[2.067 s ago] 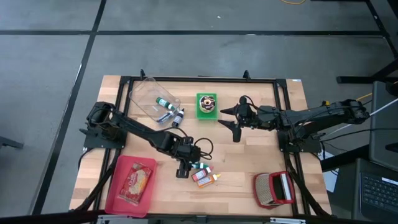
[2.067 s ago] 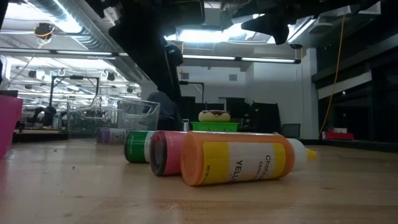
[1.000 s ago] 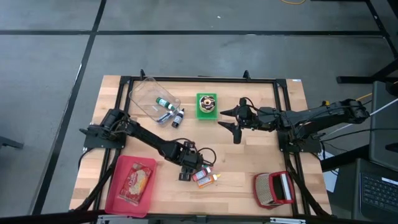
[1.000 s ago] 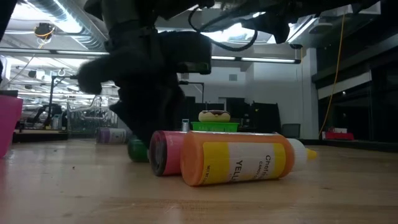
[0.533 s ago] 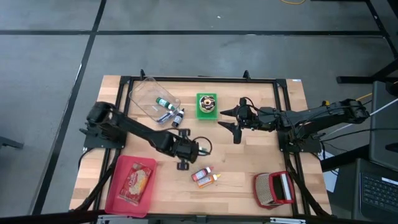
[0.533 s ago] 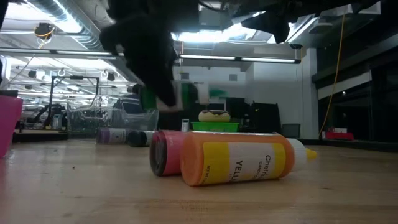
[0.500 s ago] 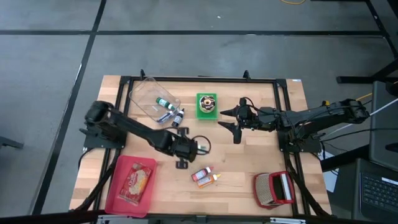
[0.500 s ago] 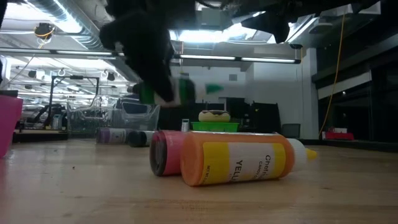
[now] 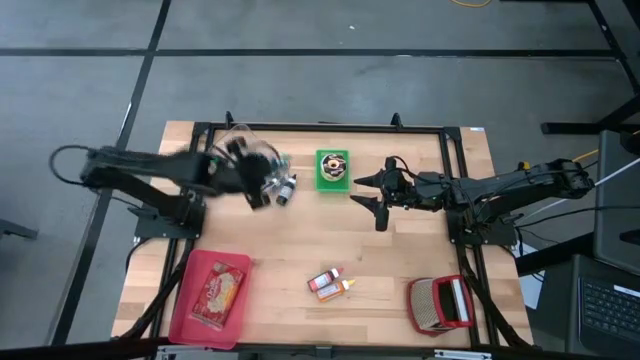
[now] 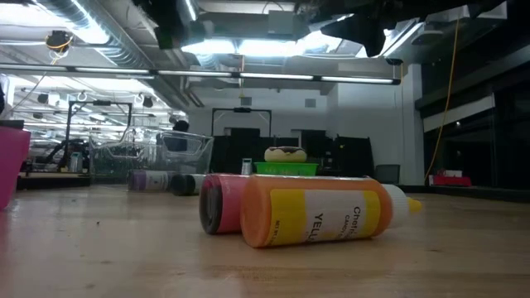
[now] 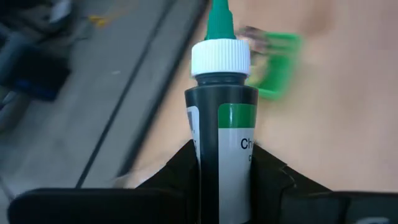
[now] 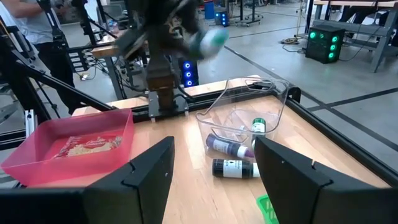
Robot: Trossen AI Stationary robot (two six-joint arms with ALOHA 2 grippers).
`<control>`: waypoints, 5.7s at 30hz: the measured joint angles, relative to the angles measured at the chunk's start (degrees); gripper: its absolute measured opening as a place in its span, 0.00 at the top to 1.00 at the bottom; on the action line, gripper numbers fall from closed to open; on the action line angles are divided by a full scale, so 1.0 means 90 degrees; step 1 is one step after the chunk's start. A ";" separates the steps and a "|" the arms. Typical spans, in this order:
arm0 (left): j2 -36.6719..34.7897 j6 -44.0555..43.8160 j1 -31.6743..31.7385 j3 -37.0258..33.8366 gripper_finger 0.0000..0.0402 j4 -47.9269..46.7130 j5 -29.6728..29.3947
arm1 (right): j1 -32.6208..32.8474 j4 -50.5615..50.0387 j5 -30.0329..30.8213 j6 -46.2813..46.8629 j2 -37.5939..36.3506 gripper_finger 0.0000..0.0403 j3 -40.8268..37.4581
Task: Pick & Place Food Item
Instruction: Put the green food coloring bottle into the transparent bin, then put the pink food coloring bottle into the transparent bin
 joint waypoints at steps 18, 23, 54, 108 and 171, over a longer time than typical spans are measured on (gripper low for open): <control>-0.3093 0.1741 0.3366 -0.4827 0.78 0.5652 0.3788 | 0.0002 0.0132 0.0507 -0.0811 0.0001 0.44 0.0000; -0.3073 0.1908 0.3717 -0.5409 0.78 0.6570 0.4214 | 0.0007 0.0175 0.0357 -0.0501 0.0002 0.44 0.0002; -0.3061 0.2091 0.4445 -0.6581 0.78 0.8057 0.4564 | -0.0109 0.3168 -0.0775 -0.1833 -0.2535 0.44 -0.4264; -0.3047 0.2227 0.4521 -0.6581 0.72 0.6486 0.4383 | -0.0401 -0.2186 -0.0040 -0.1619 -0.7091 0.44 -0.3665; 0.4740 -0.2882 -0.1541 0.0145 0.48 0.4850 0.4005 | -0.0399 -0.1423 -0.1623 -0.1473 -0.7089 0.44 -0.3665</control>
